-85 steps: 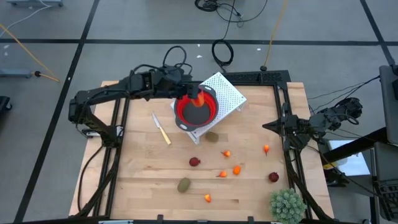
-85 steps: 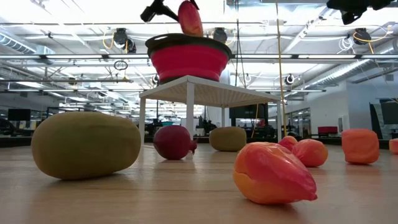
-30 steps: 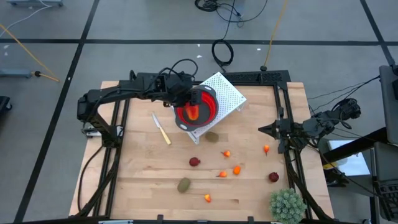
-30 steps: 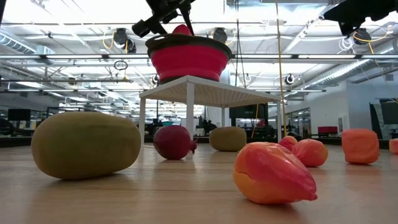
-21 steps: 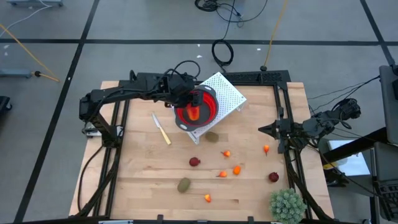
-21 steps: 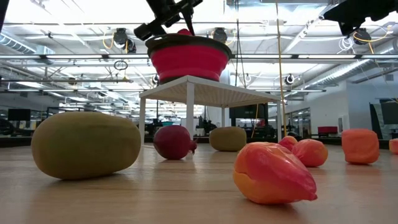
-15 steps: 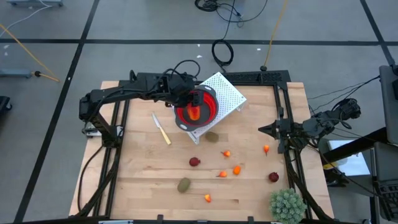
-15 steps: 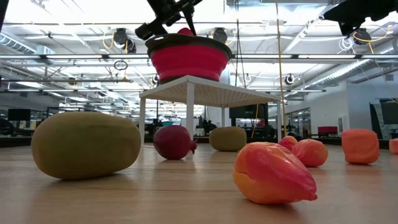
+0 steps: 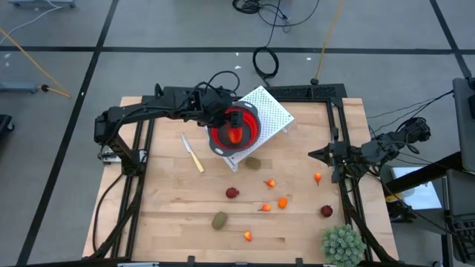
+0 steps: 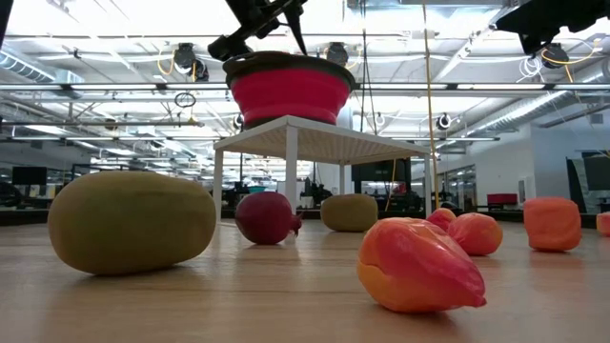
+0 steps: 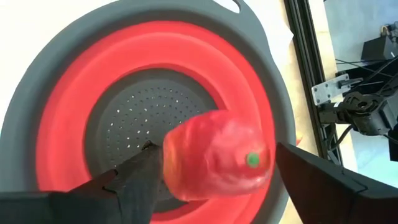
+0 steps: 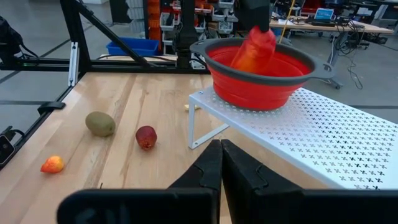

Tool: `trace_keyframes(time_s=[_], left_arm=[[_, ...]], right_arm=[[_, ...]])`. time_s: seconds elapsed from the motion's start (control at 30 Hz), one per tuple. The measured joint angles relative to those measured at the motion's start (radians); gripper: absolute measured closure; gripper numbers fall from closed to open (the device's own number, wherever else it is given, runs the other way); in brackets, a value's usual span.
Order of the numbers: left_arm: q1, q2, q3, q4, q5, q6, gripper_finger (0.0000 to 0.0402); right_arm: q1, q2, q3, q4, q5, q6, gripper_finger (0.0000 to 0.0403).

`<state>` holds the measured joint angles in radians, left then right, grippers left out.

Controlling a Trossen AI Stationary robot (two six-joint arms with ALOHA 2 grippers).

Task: Pick & Place Fruit
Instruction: Put the mango into the red strainer bowl on the shelf, then put the kiwi into the red strainer bowl on the shelf

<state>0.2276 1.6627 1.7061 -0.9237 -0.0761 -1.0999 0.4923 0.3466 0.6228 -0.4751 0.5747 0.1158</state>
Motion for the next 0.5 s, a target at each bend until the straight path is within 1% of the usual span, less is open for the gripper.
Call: trace_keyframes(time_s=[0.2,0.37,0.43,0.5], left_arm=[[0.0,0.0,0.0,0.0,0.0,0.001,0.0062],[0.0,0.0,0.0,0.0,0.001,0.001,0.0049],[0.003,-0.002,0.0,0.001,0.022,0.001,0.0046],[0.014,-0.008,0.0,0.003,0.075,0.009,0.0046]], right_arm=[[0.0,0.0,0.0,0.0,0.0,0.0,0.0402],[0.0,0.0,0.0,0.0,0.0,0.0,0.0402],[0.0,0.0,0.0,0.0,0.0,0.0,0.0402],[0.0,0.0,0.0,0.0,0.0,0.0,0.0402]])
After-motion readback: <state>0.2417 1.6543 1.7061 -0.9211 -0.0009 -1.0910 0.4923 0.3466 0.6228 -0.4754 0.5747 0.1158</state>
